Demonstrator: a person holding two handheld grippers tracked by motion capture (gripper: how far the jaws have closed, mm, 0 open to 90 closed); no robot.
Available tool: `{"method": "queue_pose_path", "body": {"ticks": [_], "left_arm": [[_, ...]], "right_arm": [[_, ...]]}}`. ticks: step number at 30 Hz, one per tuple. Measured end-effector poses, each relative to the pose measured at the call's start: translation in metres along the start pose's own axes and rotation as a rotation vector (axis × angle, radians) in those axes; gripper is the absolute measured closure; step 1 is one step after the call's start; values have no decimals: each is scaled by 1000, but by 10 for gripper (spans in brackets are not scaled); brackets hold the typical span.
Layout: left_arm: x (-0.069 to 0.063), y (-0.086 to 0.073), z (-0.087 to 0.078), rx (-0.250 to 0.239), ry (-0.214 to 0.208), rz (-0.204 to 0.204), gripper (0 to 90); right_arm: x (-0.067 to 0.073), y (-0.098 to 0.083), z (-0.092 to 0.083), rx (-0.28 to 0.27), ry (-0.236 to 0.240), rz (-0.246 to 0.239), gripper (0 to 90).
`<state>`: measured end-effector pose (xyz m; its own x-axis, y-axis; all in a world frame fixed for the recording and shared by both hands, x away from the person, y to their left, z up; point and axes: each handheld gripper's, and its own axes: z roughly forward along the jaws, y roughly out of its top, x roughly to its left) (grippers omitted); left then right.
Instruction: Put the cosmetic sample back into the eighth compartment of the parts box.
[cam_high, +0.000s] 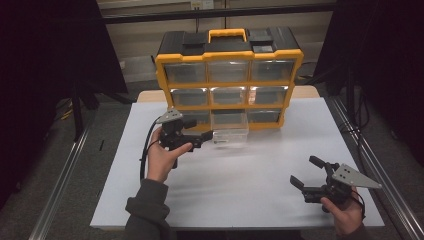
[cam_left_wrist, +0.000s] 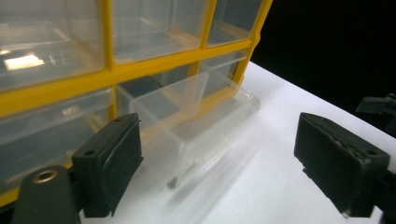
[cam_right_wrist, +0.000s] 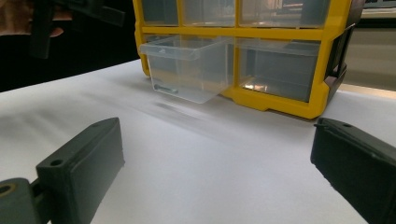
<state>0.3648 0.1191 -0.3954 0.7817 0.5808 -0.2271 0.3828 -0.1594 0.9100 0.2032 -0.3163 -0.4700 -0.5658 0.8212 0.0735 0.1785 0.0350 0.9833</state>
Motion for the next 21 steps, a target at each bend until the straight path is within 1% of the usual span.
{"method": "queue_pose_path", "body": {"ticks": [2, 4, 5, 6, 7, 8, 10, 11, 13, 14, 15, 16, 17, 18, 19, 20, 21], "left_arm": [[1, -10, -10, -14, -2, -3, 127], [3, -20, -19, -33, 2, -22, 118], [5, -25, -25, -25, 10, -13, 113], [6, -30, -30, -33, 14, -22, 110], [7, -35, -36, -39, 22, -20, 102], [7, -39, -41, -53, 31, -33, 100], [9, -49, -54, -63, 37, -32, 92], [10, -55, -60, -76, 37, -40, 86], [11, -66, -72, -82, 67, -40, 77], [11, -72, -77, -90, 71, -45, 68], [13, -78, -84, -84, 64, -46, 66], [14, -84, -89, -96, 89, -54, 61], [15, -89, -94, -92, 86, -57, 60], [17, -93, -98, -98, 99, -60, 52], [18, -96, -102, -93, 98, -60, 44], [17, -99, -104, -104, 108, -64, 39], [18, -101, -107, -99, 115, -52, 34]], "right_arm": [[-1, 0, 0, 3, 2, -5, 17], [0, 0, 0, 3, 1, 0, 17], [0, 0, 0, 4, 0, 0, 17], [1, 0, 0, 2, 1, 1, 17], [1, 0, 0, 2, 3, 3, 17], [1, 0, 0, 2, -2, 1, 17], [1, 0, 0, 1, -3, 0, 18], [0, 0, 0, 2, 0, -1, 18], [0, 0, 0, 1, -3, 0, 17], [0, 0, -1, 3, -1, -1, 18], [0, 0, 0, 1, -1, 1, 17], [0, 0, 0, 2, -1, -1, 17], [0, 0, -1, 4, -3, -3, 17], [1, 0, 0, 2, -1, 1, 17], [1, 0, 0, 3, -5, -1, 17], [1, 0, 0, 3, -6, -1, 17], [1, 0, 1, 2, -4, -1, 17]]}}
